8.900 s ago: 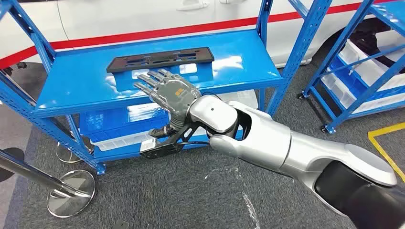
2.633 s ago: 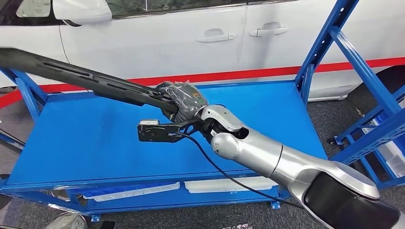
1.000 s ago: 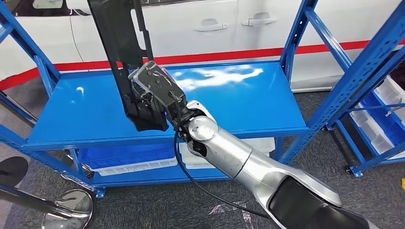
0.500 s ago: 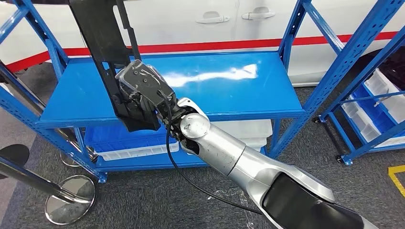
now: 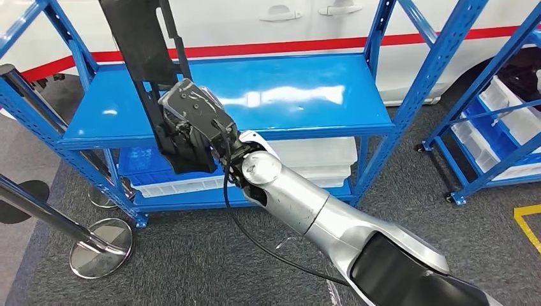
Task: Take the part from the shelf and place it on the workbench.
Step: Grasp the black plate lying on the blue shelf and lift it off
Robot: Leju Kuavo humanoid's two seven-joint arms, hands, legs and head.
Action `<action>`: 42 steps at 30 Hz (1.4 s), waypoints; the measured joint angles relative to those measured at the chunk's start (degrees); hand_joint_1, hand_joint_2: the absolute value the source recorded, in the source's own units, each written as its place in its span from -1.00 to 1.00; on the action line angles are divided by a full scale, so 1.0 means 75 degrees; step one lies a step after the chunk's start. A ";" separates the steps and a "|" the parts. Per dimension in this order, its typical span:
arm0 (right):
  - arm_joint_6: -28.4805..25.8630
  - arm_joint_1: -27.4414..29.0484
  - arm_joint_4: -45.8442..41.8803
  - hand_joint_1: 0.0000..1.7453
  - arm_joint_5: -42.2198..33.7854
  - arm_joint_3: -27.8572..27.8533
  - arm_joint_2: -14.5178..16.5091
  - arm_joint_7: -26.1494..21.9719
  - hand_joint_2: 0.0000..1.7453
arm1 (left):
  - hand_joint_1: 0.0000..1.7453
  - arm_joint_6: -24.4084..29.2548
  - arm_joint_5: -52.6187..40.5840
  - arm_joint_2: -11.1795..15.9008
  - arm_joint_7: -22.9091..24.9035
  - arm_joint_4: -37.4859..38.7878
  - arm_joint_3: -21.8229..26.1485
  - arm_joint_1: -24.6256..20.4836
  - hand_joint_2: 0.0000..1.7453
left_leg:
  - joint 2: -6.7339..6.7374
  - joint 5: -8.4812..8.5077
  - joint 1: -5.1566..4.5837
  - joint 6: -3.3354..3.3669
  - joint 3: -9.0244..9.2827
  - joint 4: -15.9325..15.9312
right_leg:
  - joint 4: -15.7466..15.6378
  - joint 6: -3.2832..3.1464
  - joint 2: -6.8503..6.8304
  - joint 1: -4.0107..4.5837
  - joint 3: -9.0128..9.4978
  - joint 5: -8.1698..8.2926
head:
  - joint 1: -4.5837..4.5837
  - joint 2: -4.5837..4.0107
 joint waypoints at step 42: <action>-0.0623 0.0022 0.0073 1.00 0.0141 -0.0003 -0.0456 0.0339 1.00 | -1.00 0.0045 -0.0351 -0.0054 -0.0082 0.0007 -0.0007 0.0005 1.00 | -0.0051 -0.0878 -0.0069 0.0029 0.1481 -0.0307 | 0.0155 0.0098 -0.0029 0.0033 -0.1031 0.0879 | -0.0035 0.0000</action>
